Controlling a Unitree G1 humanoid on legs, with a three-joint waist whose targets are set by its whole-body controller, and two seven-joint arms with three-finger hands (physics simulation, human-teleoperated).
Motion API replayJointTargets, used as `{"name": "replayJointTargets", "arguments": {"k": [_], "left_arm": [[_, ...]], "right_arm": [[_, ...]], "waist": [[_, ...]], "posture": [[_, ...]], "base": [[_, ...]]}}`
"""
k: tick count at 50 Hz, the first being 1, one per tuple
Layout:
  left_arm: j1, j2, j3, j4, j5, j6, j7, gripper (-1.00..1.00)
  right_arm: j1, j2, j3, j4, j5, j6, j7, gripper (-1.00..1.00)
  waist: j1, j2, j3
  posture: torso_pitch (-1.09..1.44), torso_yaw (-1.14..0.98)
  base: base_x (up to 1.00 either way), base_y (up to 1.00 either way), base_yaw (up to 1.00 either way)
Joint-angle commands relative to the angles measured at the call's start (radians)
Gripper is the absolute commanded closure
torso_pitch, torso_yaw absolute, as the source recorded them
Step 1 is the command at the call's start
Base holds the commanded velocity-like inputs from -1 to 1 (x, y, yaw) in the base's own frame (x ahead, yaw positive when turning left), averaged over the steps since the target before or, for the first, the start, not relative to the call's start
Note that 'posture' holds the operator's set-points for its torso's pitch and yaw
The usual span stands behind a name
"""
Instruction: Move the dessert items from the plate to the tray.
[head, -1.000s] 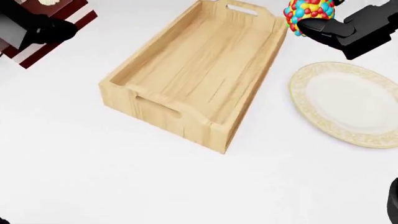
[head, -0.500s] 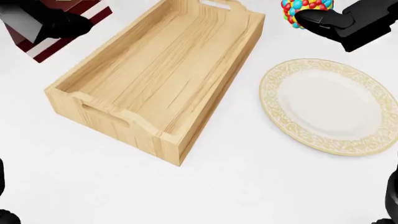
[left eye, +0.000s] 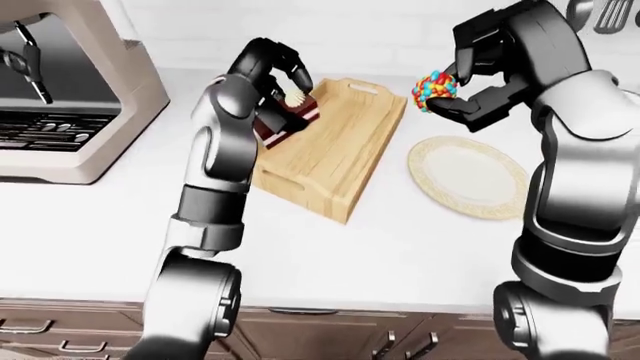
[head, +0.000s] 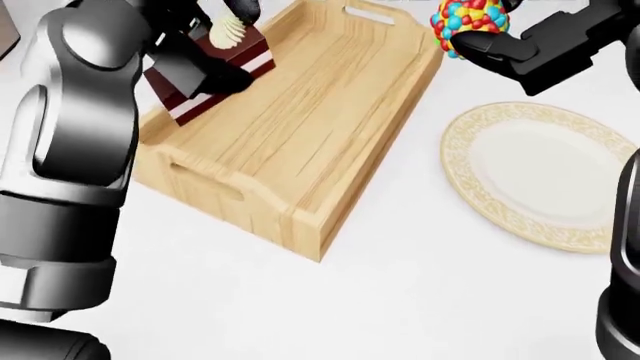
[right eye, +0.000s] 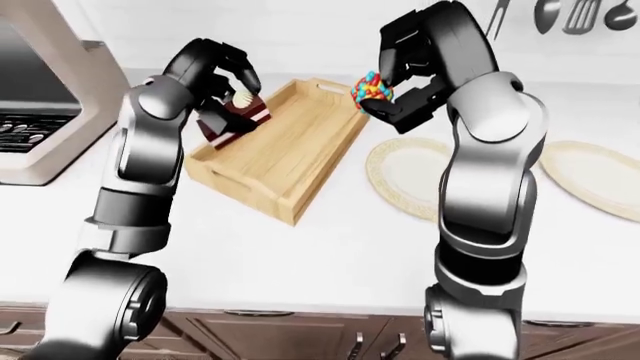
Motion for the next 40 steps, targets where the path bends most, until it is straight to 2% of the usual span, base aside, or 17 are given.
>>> {"name": "replayJointTargets", "arguments": {"k": [1, 7, 14, 23, 28, 30, 35, 36, 37, 39, 40], "left_arm": [[-0.064, 0.007, 0.011, -0.001, -0.010, -0.081, 0.065, 1.00], [-0.107, -0.015, 0.005, 0.149, -0.034, -0.168, 0.145, 1.00], [-0.172, -0.043, 0.018, 0.352, -0.098, -0.255, 0.277, 1.00], [-0.221, -0.047, 0.016, 0.562, -0.160, -0.351, 0.416, 1.00], [-0.245, -0.053, 0.010, 0.634, -0.165, -0.367, 0.464, 0.90], [-0.255, -0.050, 0.015, 0.646, -0.170, -0.364, 0.481, 0.73], [-0.251, -0.047, 0.014, 0.689, -0.171, -0.373, 0.516, 0.65], [-0.250, -0.046, 0.012, 0.695, -0.168, -0.375, 0.525, 0.53], [-0.250, -0.045, 0.014, 0.702, -0.169, -0.379, 0.530, 0.15], [-0.249, -0.043, 0.013, 0.701, -0.168, -0.372, 0.530, -0.07], [-0.244, -0.043, 0.012, 0.703, -0.167, -0.375, 0.532, -0.29]], "right_arm": [[-0.024, -0.009, -0.013, -0.017, 0.000, -0.034, -0.021, 0.98], [-0.010, -0.003, -0.011, -0.009, 0.005, -0.049, -0.034, 0.98], [0.012, -0.001, -0.015, -0.010, 0.015, -0.065, -0.044, 0.98], [0.036, -0.004, -0.023, -0.011, 0.029, -0.081, -0.055, 0.98], [0.045, -0.008, -0.029, -0.007, 0.038, -0.091, -0.060, 0.98], [0.047, -0.008, -0.029, -0.008, 0.040, -0.091, -0.061, 0.98], [0.052, -0.013, -0.034, 0.003, 0.049, -0.104, -0.068, 0.98], [0.052, -0.013, -0.034, 0.002, 0.050, -0.102, -0.068, 0.98], [0.053, -0.012, -0.031, -0.001, 0.049, -0.099, -0.069, 0.98], [0.051, -0.013, -0.030, -0.002, 0.049, -0.097, -0.068, 0.98], [0.049, -0.015, -0.031, -0.002, 0.050, -0.095, -0.067, 0.98]], "waist": [[0.000, 0.000, -0.037], [0.000, -0.001, -0.042], [0.000, -0.002, -0.047], [-0.002, -0.002, -0.054], [-0.003, -0.001, -0.058], [-0.003, -0.002, -0.059], [-0.004, -0.002, -0.061], [-0.004, -0.002, -0.061], [-0.005, -0.002, -0.062], [-0.004, -0.001, -0.063], [-0.004, -0.001, -0.063]], "posture": [[0.00, 0.00], [0.00, 0.00], [0.00, 0.00], [0.00, 0.00], [0.00, 0.00], [0.00, 0.00], [0.00, 0.00], [0.00, 0.00], [0.00, 0.00], [0.00, 0.00], [0.00, 0.00]], "base": [[0.00, 0.00, 0.00], [0.00, 0.00, 0.00], [0.00, 0.00, 0.00], [0.00, 0.00, 0.00], [0.00, 0.00, 0.00], [0.00, 0.00, 0.00], [0.00, 0.00, 0.00], [0.00, 0.00, 0.00], [0.00, 0.00, 0.00], [0.00, 0.00, 0.00], [0.00, 0.00, 0.00]]}}
